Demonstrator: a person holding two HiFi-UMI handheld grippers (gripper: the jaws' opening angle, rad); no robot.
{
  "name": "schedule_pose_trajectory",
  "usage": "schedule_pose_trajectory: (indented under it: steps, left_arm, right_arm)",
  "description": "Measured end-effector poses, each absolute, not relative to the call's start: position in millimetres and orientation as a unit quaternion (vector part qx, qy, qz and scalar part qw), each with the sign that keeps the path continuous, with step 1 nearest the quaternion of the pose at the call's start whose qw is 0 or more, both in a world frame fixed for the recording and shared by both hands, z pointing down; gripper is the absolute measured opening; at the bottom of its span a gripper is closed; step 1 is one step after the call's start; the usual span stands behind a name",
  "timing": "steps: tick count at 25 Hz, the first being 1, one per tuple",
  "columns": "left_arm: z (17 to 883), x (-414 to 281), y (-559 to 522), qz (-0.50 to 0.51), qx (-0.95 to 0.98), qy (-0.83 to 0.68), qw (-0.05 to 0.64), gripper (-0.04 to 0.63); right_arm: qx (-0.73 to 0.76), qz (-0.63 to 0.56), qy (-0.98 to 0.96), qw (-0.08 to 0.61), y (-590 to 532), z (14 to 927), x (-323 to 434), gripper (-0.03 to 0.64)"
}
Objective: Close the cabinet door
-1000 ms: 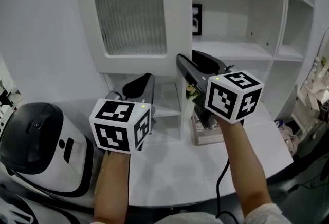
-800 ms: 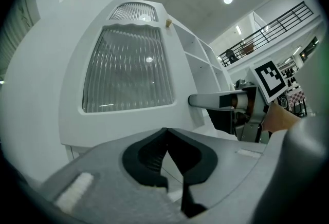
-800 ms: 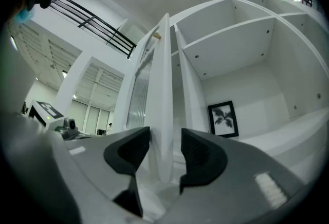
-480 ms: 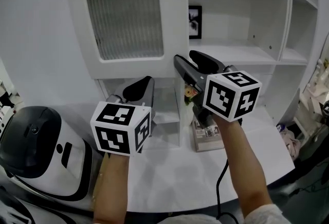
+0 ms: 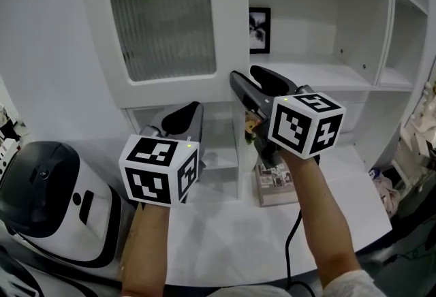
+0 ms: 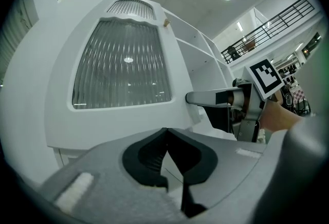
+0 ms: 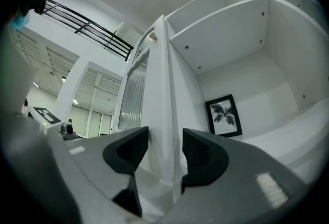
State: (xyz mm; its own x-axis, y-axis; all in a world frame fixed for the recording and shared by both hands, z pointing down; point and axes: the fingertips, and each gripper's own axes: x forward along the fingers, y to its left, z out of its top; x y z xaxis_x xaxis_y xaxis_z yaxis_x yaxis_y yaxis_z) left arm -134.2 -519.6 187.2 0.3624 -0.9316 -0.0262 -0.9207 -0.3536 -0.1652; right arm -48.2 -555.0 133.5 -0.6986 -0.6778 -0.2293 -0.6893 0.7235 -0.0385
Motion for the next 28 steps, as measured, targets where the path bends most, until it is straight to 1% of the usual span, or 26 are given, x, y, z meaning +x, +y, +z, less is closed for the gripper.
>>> schedule_pose_trajectory:
  steps: [15, 21, 25, 28]
  left_arm:
    - [183, -143, -525, -0.035, -0.815, 0.573, 0.079, -0.002]
    - [180, -147, -519, -0.033, -0.812, 0.577, 0.079, -0.002]
    - [179, -154, -511, -0.028, -0.81, 0.581, 0.077, -0.002]
    - [177, -158, -503, -0.028, -0.808, 0.584, 0.076, -0.002]
  right_arm:
    - [-0.379, 0.032, 0.918, 0.107, -568, 133, -50, 0.209]
    - [-0.4, 0.046, 0.911, 0.092, -563, 132, -49, 0.209]
    - [-0.416, 0.056, 0.904, 0.08, -555, 135, -46, 0.183]
    - [-0.422, 0.054, 0.902, 0.075, -548, 137, -45, 0.175]
